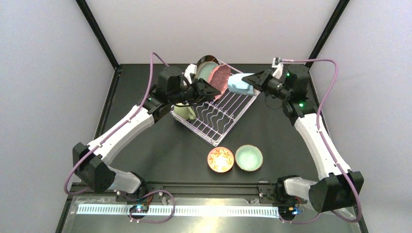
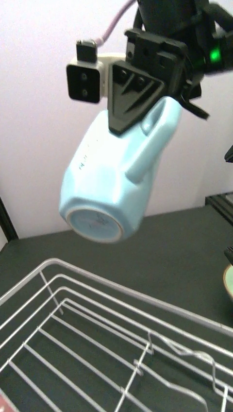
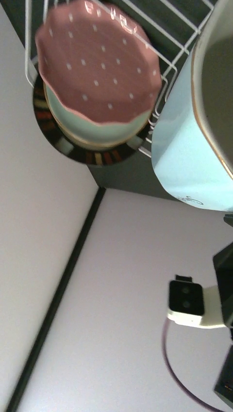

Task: Load the mixed dishes into the dish rack
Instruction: Pass from the right arm to the left

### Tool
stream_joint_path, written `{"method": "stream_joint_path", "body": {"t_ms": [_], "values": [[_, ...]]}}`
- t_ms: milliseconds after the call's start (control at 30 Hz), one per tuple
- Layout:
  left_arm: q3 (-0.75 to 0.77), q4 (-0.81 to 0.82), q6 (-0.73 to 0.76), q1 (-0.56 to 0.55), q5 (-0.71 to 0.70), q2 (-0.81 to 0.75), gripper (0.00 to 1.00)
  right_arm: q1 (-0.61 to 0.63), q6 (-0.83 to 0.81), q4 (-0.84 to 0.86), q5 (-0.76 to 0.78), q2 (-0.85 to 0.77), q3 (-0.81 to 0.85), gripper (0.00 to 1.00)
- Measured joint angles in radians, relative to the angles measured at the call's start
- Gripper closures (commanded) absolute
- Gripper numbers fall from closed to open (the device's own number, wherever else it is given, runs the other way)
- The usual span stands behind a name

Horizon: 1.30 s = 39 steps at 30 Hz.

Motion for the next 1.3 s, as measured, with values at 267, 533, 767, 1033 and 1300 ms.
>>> {"method": "stream_joint_path", "body": {"t_ms": [267,533,767,1033,1300], "values": [[0.0,0.087,-0.134,0.005,0.056,0.0,0.01,0.129,0.01,0.07,-0.011,0.0,-0.004,1.0],[0.0,0.143,-0.232,0.015,0.083,-0.003,0.01,0.195,0.011,0.127,-0.006,0.002,-0.016,1.0],[-0.053,0.227,-0.319,0.015,0.11,-0.024,0.07,0.224,0.016,0.188,0.008,0.004,-0.031,1.0],[-0.127,0.31,-0.424,0.015,0.122,-0.046,0.31,0.239,0.048,0.28,-0.003,0.004,-0.079,1.0],[-0.156,0.358,-0.552,0.023,0.114,-0.061,0.69,0.246,0.04,0.389,-0.007,0.005,-0.117,1.0]]}}
